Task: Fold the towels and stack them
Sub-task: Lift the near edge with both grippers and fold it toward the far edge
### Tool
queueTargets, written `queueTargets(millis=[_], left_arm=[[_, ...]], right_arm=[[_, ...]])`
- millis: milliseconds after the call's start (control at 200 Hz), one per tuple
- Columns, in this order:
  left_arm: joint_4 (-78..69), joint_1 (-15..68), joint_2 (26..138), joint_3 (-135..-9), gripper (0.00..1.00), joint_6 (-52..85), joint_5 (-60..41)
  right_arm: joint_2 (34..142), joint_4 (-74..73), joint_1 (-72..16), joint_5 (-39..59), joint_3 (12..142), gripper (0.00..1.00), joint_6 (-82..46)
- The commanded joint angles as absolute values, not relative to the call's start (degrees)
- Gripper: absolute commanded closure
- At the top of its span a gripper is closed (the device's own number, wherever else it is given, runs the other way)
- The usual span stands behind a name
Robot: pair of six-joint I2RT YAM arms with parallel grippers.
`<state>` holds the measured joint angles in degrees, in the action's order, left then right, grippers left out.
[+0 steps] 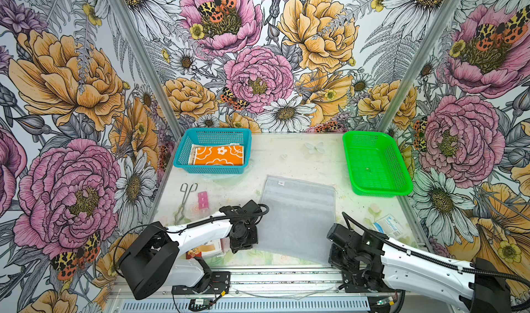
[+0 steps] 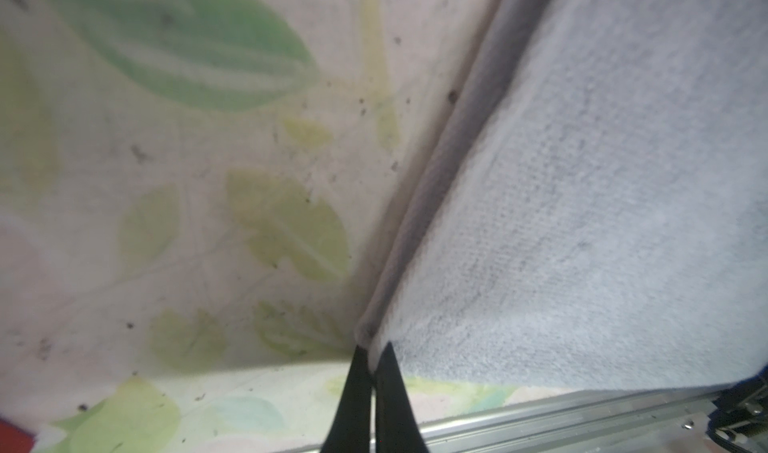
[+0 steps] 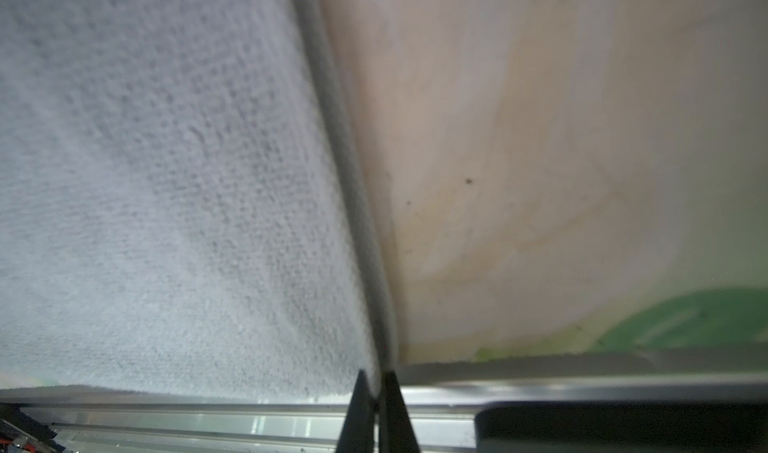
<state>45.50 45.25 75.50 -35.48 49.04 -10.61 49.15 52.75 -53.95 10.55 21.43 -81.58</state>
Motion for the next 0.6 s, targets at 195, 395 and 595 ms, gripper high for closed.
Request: queueTargets(millis=[195,395,595], left_arm=[[46.4,45.7,70.0,-35.7,1.0,48.8,-12.8],[46.5,43.1,69.9,-41.8,1.0,45.5,-13.5],[46.8,40.3,70.9,-48.9,1.0,41.8,-14.8]], right_arm=[[45.5,59.1,-54.1,3.9,25.9,1.0,-79.7],[43.9,59.7,-51.1,2.8,29.4,1.0,-76.9],[45.8,59.6,-43.4,2.3,36.0,1.0,-68.8]])
